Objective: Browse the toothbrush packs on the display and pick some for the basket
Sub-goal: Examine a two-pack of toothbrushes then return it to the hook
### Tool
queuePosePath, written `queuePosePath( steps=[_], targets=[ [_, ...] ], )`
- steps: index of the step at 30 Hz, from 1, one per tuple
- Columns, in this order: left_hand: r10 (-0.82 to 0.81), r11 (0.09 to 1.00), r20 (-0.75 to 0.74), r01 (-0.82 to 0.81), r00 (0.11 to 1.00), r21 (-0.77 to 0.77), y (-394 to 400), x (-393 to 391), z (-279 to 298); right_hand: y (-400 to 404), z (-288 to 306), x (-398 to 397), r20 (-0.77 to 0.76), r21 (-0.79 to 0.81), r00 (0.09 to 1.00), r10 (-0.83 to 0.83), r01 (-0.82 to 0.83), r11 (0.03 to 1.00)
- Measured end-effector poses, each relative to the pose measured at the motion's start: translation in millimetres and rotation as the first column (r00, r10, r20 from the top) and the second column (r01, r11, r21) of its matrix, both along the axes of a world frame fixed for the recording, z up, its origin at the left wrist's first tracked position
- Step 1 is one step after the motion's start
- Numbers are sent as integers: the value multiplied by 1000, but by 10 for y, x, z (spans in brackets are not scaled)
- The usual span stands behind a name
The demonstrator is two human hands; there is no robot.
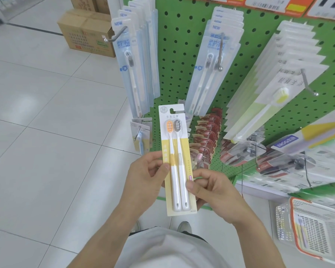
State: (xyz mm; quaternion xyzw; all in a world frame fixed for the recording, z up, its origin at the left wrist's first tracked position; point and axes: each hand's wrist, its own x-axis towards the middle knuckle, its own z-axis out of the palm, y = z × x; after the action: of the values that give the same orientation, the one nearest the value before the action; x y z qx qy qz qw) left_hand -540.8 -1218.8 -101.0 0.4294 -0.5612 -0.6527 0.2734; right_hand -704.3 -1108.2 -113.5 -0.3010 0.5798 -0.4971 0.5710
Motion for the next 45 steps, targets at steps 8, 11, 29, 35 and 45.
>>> queuePosePath(
  steps=[8,11,29,35,45],
  targets=[
    [-45,997,14,44,999,60,-50,-4,7,-7,-53,-2,-58,2,996,-71,71,997],
    [-54,998,47,53,997,21,-49,-1,-15,-19,-48,11,-72,-11,995,-65,65,998],
    [91,988,158,-70,983,-136,-5,-49,70,-113,40,204,-324,-240,923,-207,132,962],
    [40,998,3,-40,999,-40,-21,-45,70,-164,41,212,-180,-221,955,-235,193,956],
    [-139,989,51,141,989,-48,-46,-35,78,-189,-51,104,-129,-160,939,-320,299,941]
  ],
)
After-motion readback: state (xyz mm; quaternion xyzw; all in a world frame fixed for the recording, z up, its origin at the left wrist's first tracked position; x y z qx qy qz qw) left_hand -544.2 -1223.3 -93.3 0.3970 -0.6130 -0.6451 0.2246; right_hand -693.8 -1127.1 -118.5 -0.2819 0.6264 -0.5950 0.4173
